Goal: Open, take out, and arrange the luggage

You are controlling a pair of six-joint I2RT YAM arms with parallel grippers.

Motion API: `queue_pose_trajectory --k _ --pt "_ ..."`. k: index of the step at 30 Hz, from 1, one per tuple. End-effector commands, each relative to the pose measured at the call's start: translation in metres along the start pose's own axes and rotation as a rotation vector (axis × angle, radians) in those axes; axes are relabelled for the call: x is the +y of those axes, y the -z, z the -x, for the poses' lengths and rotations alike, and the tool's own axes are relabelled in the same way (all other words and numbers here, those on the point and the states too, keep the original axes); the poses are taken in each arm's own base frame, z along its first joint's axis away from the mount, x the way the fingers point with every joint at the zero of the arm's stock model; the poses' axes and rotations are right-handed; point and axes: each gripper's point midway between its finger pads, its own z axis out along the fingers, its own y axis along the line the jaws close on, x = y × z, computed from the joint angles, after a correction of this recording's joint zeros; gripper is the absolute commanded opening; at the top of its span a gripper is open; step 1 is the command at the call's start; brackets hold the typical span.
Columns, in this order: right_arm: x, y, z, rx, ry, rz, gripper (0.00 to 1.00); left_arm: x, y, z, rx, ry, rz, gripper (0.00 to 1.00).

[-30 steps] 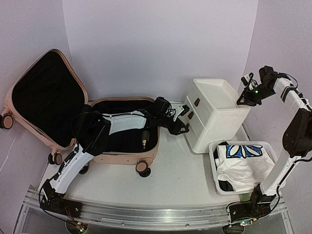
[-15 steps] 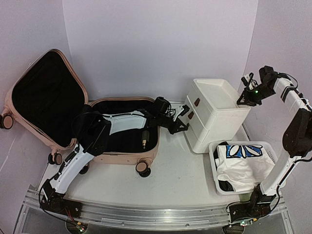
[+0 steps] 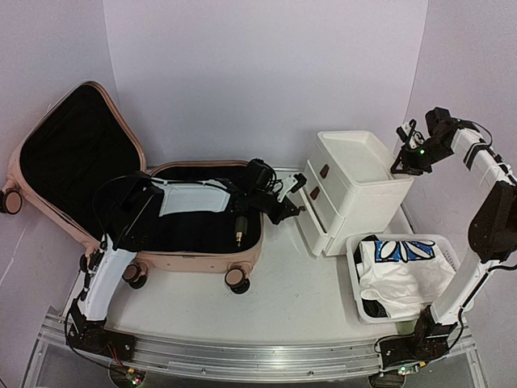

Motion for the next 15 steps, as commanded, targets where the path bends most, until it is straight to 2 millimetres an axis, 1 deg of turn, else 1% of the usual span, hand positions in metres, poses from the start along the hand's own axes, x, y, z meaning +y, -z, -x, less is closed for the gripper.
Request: queue_pose_trajectory --k 1,4,6,9,11,15 --pt "0.031 0.026 0.014 -0.074 0.002 0.045 0.00 0.004 0.045 0.052 -0.087 -0.071 0.095 0.00" --pt "0.018 0.030 0.017 -0.084 -0.003 -0.046 0.00 0.004 0.049 0.042 -0.062 -0.069 0.109 0.00" --pt "0.009 0.036 0.020 -0.096 -0.001 -0.107 0.00 0.002 0.048 0.028 -0.035 -0.065 0.105 0.00" --pt "-0.002 0.042 0.025 -0.110 0.006 -0.180 0.00 -0.001 0.046 0.016 -0.012 -0.055 0.087 0.00" --pt "-0.004 0.044 0.028 -0.115 0.019 -0.195 0.00 -0.003 0.045 0.010 -0.002 -0.046 0.076 0.00" --pt "-0.006 0.050 0.037 -0.123 0.052 -0.215 0.00 -0.005 0.046 0.003 0.010 -0.038 0.069 0.00"
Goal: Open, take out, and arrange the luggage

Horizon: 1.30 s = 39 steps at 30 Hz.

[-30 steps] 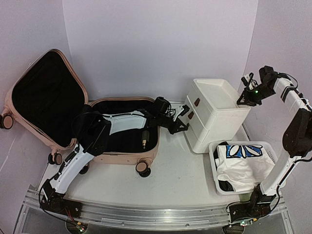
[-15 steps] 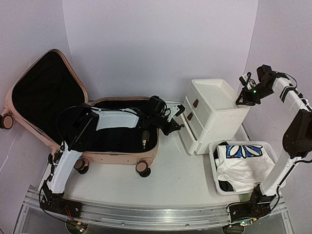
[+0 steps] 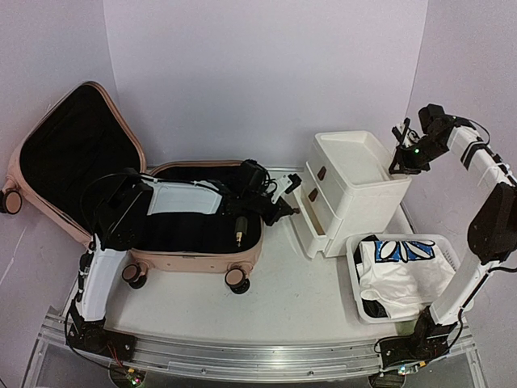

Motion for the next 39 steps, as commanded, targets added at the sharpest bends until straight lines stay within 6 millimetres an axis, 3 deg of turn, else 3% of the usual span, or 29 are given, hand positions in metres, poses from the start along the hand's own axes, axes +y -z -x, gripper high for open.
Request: queue_pose_trajectory --k 1,8,17,21,24,29,35,39 --pt "-0.013 0.050 0.039 -0.146 0.017 -0.103 0.00 -0.004 0.020 0.007 0.008 0.019 -0.015 0.00" --pt "0.017 0.056 0.060 -0.191 0.053 0.014 0.00 -0.014 0.024 0.013 -0.009 0.036 -0.068 0.00" --pt "0.004 0.046 0.055 -0.181 0.083 -0.078 0.00 -0.017 0.027 0.016 -0.014 0.066 -0.081 0.00" --pt "0.011 0.042 0.049 -0.169 0.087 -0.035 0.00 -0.026 0.034 0.024 -0.034 0.050 -0.128 0.01" --pt "0.017 0.039 0.043 -0.158 0.084 0.006 0.00 -0.032 0.046 0.041 -0.066 0.058 -0.153 0.20" --pt "0.017 0.038 0.036 -0.147 0.076 0.002 0.00 -0.026 0.072 0.077 -0.128 0.112 -0.107 0.68" --pt "0.023 0.043 0.036 -0.157 0.062 0.031 0.00 -0.022 0.079 0.098 -0.156 0.301 -0.100 0.82" --pt "0.025 0.043 0.035 -0.157 0.056 0.040 0.00 -0.027 0.062 0.093 -0.129 0.424 -0.078 0.96"
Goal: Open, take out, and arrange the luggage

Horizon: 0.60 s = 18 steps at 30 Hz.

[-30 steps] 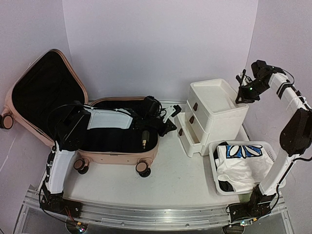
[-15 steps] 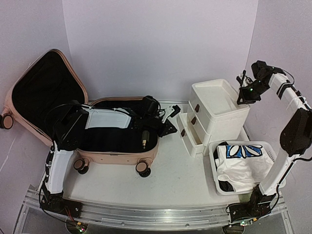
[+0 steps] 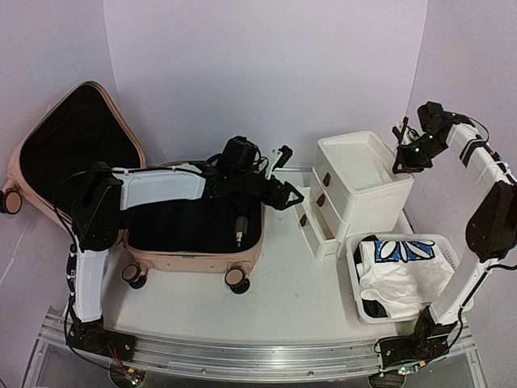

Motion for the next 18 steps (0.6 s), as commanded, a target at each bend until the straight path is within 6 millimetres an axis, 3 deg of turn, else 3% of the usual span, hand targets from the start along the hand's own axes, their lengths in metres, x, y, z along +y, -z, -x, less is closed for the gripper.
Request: queue_pose_trajectory --k 1,3,5,8,11,15,18 --pt "0.027 0.045 0.034 -0.191 -0.017 0.108 0.00 -0.014 -0.003 0.025 -0.049 0.125 0.030 0.98" --pt "0.028 0.044 0.033 -0.188 -0.018 0.114 0.00 -0.027 -0.012 0.022 -0.041 0.132 0.001 0.99" --pt "0.028 0.044 0.033 -0.187 -0.020 0.114 0.00 -0.037 -0.018 0.025 -0.036 0.188 -0.062 0.89" --pt "0.029 0.042 0.030 -0.180 -0.019 0.120 0.00 -0.057 -0.030 0.034 -0.030 0.216 -0.173 0.62" --pt "0.030 0.040 0.028 -0.173 -0.023 0.125 0.00 -0.063 -0.045 0.030 -0.032 0.167 -0.171 0.25" --pt "0.030 0.039 0.027 -0.172 -0.028 0.130 0.00 -0.060 -0.063 0.018 -0.024 0.112 -0.133 0.02" --pt "0.030 0.041 0.027 -0.175 -0.027 0.128 0.00 -0.053 -0.076 0.006 -0.011 0.076 -0.101 0.00"
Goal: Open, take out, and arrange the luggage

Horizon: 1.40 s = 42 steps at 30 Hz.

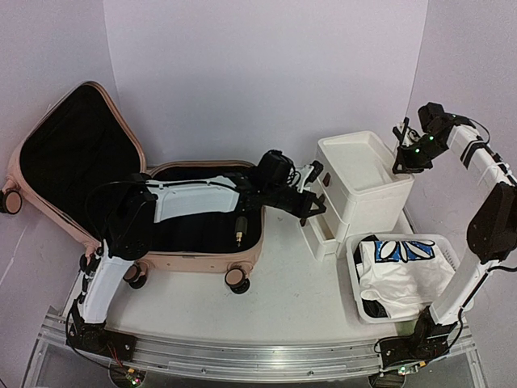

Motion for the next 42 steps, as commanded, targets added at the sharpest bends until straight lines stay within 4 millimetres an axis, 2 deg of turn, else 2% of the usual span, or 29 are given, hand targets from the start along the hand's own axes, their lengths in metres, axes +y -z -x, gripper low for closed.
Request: queue_pose_trajectory --k 1,6,7,8,11,15,23,26,29,33,37,42 --pt "0.030 0.041 0.028 -0.164 -0.024 0.124 0.00 0.003 -0.013 0.009 -0.036 -0.092 0.030 0.00" --pt "0.030 0.041 0.027 -0.161 -0.029 0.125 0.00 0.010 -0.036 -0.010 0.019 -0.155 0.089 0.00" --pt "0.030 0.040 0.026 -0.158 -0.030 0.125 0.00 0.005 -0.039 -0.005 0.020 -0.179 0.099 0.00" --pt "0.030 0.041 0.026 -0.159 -0.029 0.124 0.00 0.006 -0.044 -0.009 0.040 -0.213 0.125 0.00" --pt "0.030 0.040 0.025 -0.158 -0.034 0.126 0.00 0.015 -0.053 -0.023 0.092 -0.246 0.208 0.00" --pt "0.031 0.041 0.024 -0.161 -0.036 0.125 0.00 0.035 -0.054 -0.042 0.153 -0.213 0.300 0.00" --pt "0.032 0.043 0.027 -0.175 -0.046 0.131 0.00 0.058 -0.053 -0.076 0.258 -0.185 0.374 0.00" --pt "0.032 0.043 0.026 -0.174 -0.047 0.129 0.00 0.070 -0.045 -0.089 0.302 -0.185 0.436 0.01" --pt "0.031 0.045 0.026 -0.176 -0.044 0.123 0.00 0.088 -0.028 -0.097 0.341 -0.194 0.533 0.01" --pt "0.031 0.046 0.024 -0.177 -0.041 0.116 0.00 0.098 -0.002 -0.097 0.361 -0.198 0.597 0.01" --pt "0.031 0.044 0.024 -0.172 -0.043 0.119 0.00 0.094 0.016 -0.089 0.358 -0.204 0.611 0.02" --pt "0.031 0.042 0.022 -0.166 -0.047 0.119 0.00 0.070 0.026 -0.064 0.314 -0.236 0.543 0.11"
